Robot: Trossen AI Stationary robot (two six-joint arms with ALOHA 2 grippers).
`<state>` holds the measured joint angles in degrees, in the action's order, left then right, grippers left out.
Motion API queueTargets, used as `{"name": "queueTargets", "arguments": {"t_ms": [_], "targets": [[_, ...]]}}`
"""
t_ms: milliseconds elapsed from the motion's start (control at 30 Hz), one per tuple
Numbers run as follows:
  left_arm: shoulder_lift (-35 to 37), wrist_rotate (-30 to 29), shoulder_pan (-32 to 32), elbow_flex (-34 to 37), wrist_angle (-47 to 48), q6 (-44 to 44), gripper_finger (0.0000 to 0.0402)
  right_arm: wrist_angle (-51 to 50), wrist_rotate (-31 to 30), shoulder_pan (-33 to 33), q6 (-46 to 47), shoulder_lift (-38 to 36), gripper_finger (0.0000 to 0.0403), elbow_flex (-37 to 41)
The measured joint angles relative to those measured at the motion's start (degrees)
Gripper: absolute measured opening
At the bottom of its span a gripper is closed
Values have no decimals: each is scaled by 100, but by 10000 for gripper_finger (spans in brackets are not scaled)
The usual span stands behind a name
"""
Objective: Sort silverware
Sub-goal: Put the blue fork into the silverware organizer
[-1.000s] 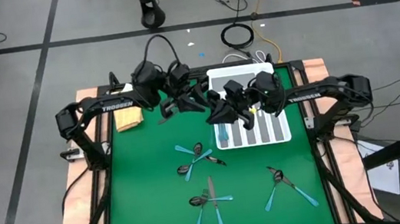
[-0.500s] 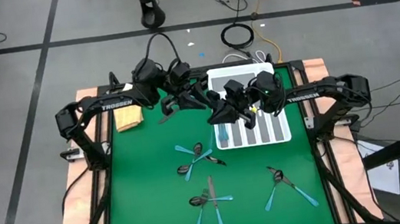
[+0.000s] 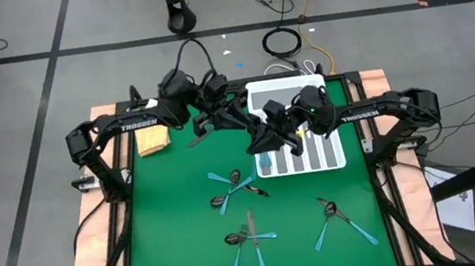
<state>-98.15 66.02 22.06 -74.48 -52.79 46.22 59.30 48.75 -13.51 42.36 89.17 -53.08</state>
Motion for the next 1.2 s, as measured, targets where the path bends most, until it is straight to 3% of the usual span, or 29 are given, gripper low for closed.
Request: {"name": "queueTargets", "arguments": {"t_ms": [167, 533, 633, 800, 933, 1067, 1200], "targets": [[2, -112, -129, 0, 25, -233, 109, -310, 68, -73, -119, 4, 0, 0], [2, -274, -336, -4, 59, -472, 107, 1, 111, -88, -148, 4, 0, 0], [2, -352, -341, -4, 113, -473, 89, 3, 111, -88, -145, 4, 0, 0], [-11, -460, -277, -4, 153, -638, 18, 10, 39, -54, -81, 2, 0, -9], [-22, -479, -221, -2, 186, -676, 9, 13, -7, -20, -65, 2, 2, -13], [-22, -484, -159, 2, 176, -587, 5, -147, 170, -35, 125, -4, 19, -15], [35, -416, 6, -10, -14, -134, 3, -943, 329, -117, -9, 0, 61, 4]]}}
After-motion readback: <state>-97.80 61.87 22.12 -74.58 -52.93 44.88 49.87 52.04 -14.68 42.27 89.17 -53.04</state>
